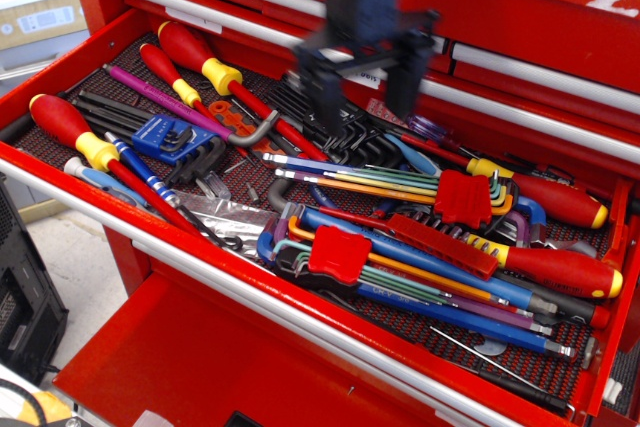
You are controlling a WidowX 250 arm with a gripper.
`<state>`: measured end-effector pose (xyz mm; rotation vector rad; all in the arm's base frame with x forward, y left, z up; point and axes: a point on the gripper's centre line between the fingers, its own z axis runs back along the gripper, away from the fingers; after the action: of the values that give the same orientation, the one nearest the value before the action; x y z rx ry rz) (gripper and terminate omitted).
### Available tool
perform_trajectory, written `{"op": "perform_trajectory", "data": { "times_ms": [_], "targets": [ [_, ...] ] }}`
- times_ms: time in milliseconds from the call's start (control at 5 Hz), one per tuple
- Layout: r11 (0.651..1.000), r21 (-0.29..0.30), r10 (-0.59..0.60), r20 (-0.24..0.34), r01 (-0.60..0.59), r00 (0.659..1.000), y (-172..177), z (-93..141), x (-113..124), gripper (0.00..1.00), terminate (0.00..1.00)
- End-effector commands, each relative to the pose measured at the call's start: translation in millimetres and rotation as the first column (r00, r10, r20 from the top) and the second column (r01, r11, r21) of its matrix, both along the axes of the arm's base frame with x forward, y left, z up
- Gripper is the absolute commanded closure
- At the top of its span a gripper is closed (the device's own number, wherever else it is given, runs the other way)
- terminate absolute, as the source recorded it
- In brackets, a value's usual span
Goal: Pick up bit holder
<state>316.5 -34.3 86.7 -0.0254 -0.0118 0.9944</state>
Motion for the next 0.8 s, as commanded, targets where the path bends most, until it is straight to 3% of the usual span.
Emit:
{"op": "perform_trajectory", "data": {
  "times_ms": [0, 200, 600],
  "targets": [
    [0.993, -0.04, 0.114, 0.18, -0.109, 0.977, -36.0, -6.8, 11.0, 0.0, 0.0],
    [0.992, -0.068, 0.119, 0.195, -0.108, 0.973, -38.4, -21.8, 10.6, 0.0, 0.0],
    [0.973, -0.212, 0.131, 0.175, -0.093, 0.976, -43.1, -50.1, 16.3, 0.0, 0.0]
  ]
}}
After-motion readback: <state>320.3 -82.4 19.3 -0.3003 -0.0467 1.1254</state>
